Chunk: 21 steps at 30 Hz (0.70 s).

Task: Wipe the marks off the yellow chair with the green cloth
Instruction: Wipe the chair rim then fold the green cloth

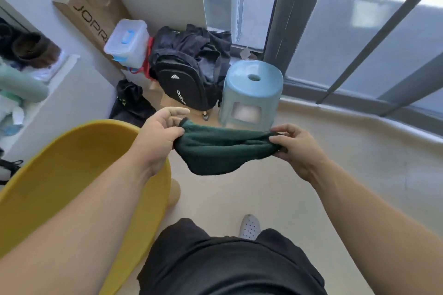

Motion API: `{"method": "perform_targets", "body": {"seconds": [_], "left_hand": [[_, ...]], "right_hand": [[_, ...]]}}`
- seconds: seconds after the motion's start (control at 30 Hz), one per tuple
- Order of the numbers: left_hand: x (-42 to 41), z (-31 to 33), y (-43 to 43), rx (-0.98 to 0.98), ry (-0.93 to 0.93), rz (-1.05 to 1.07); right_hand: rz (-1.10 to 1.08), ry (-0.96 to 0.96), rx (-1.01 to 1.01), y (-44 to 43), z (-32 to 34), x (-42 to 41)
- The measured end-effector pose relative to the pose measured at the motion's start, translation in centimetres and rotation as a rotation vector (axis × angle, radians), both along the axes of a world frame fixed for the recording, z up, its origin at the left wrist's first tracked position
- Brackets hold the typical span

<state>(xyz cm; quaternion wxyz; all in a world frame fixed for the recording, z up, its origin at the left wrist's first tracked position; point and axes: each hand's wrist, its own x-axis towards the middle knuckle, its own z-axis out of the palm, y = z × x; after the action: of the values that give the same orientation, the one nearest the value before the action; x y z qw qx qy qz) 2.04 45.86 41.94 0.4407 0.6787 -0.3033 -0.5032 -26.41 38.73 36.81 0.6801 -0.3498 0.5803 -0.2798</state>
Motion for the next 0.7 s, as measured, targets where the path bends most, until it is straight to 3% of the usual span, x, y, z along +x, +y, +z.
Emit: {"method": "perform_targets", "body": {"seconds": [0.13,0.33,0.47,0.6,0.7], "left_hand": [[-2.3,-1.0,-4.1,0.026,-0.023,0.065],[-5.5,-2.1,-12.6,0.021,-0.088,-0.032],[-6.0,-2.6,-20.1,-0.001,-0.081,-0.049],[-4.6,-1.5,-27.5,0.03,0.09,-0.073],[-3.9,0.4,-32.2,0.034,0.25,-0.155]], "right_hand": [[-0.198,-0.216,0.08,-4.5,-0.1,-2.2],[0.192,0.179,0.112,-9.5,-3.4,-0.6],[0.323,0.24,0.199,-12.7,-6.4,2.5],[0.162,0.145,0.339,-17.4,-6.9,4.7],[-0.02,0.017,0.289,-22.3,-6.2,5.6]]}}
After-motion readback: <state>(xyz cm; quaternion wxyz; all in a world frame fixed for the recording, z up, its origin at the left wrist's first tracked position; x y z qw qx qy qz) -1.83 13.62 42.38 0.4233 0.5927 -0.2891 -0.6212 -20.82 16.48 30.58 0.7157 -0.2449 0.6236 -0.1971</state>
